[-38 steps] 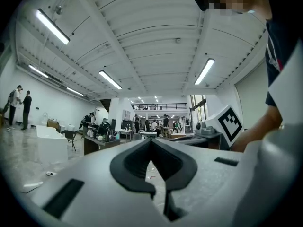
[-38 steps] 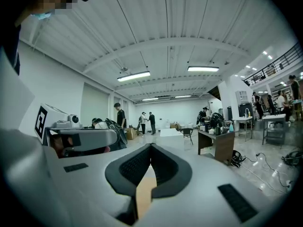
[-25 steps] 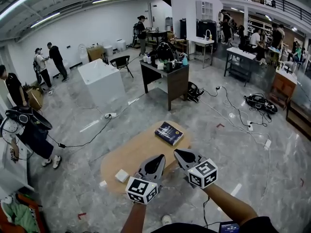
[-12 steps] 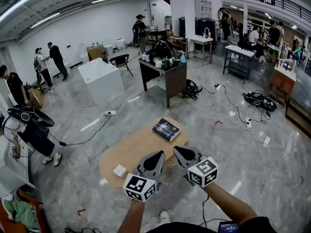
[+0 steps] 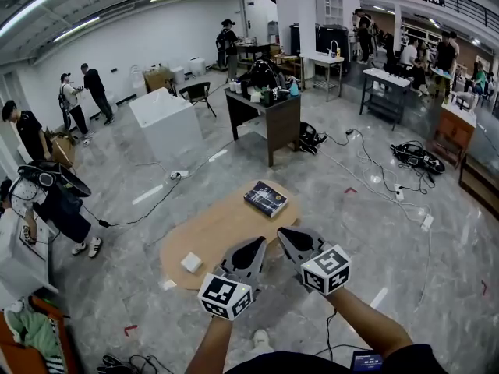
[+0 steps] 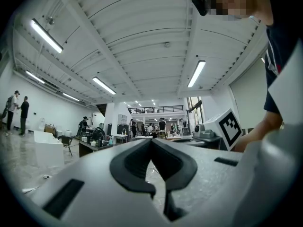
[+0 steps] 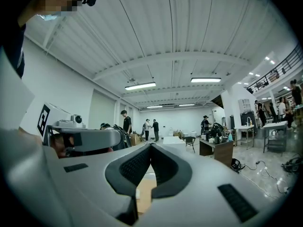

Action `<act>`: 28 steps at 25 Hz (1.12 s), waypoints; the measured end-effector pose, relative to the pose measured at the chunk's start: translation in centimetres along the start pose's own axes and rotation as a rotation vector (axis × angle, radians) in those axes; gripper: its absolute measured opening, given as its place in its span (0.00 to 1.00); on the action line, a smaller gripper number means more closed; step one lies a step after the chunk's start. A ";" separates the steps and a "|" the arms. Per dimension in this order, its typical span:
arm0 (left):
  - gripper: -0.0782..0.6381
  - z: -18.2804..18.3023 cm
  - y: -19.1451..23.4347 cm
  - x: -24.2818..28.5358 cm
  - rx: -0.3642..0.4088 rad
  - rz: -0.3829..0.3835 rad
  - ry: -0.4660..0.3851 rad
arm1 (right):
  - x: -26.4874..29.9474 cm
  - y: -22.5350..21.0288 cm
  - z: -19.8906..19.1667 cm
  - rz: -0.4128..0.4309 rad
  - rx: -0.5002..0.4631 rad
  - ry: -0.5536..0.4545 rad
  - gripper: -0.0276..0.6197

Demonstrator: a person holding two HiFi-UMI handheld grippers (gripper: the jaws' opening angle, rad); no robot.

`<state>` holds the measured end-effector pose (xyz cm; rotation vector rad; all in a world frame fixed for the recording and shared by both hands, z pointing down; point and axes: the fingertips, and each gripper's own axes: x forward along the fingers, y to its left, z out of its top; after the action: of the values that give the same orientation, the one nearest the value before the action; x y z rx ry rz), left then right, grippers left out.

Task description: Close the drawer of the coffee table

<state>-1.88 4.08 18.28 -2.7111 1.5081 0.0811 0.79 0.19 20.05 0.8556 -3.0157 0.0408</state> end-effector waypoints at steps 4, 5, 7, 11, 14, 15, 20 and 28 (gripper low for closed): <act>0.11 0.5 -1.5 -0.7 0.001 0.007 -0.003 | -1.4 0.8 0.6 0.008 -0.005 -0.006 0.06; 0.11 0.6 -1.9 -0.9 0.000 0.007 -0.003 | -1.8 1.1 0.7 0.010 -0.004 -0.005 0.06; 0.11 0.7 -2.6 -1.4 0.000 0.007 -0.004 | -2.5 1.7 0.8 0.011 -0.004 -0.004 0.06; 0.11 0.7 -4.0 -2.1 0.000 0.008 -0.005 | -3.9 2.5 0.6 0.015 -0.008 -0.005 0.06; 0.11 0.8 -4.8 -2.7 0.000 0.009 -0.007 | -4.8 3.0 0.4 0.016 -0.010 0.004 0.06; 0.11 0.8 -5.0 -2.9 0.000 0.010 -0.008 | -5.0 3.3 0.4 0.018 -0.012 0.007 0.06; 0.11 0.7 -5.8 -3.5 -0.004 0.016 -0.007 | -6.0 3.8 0.3 0.022 -0.019 0.010 0.06; 0.11 0.9 -6.9 -3.9 0.001 0.022 -0.016 | -7.1 4.3 0.5 0.027 -0.026 0.003 0.06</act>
<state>1.96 11.07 17.71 -2.6869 1.5336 0.1019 4.54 7.59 19.31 0.8119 -3.0186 0.0034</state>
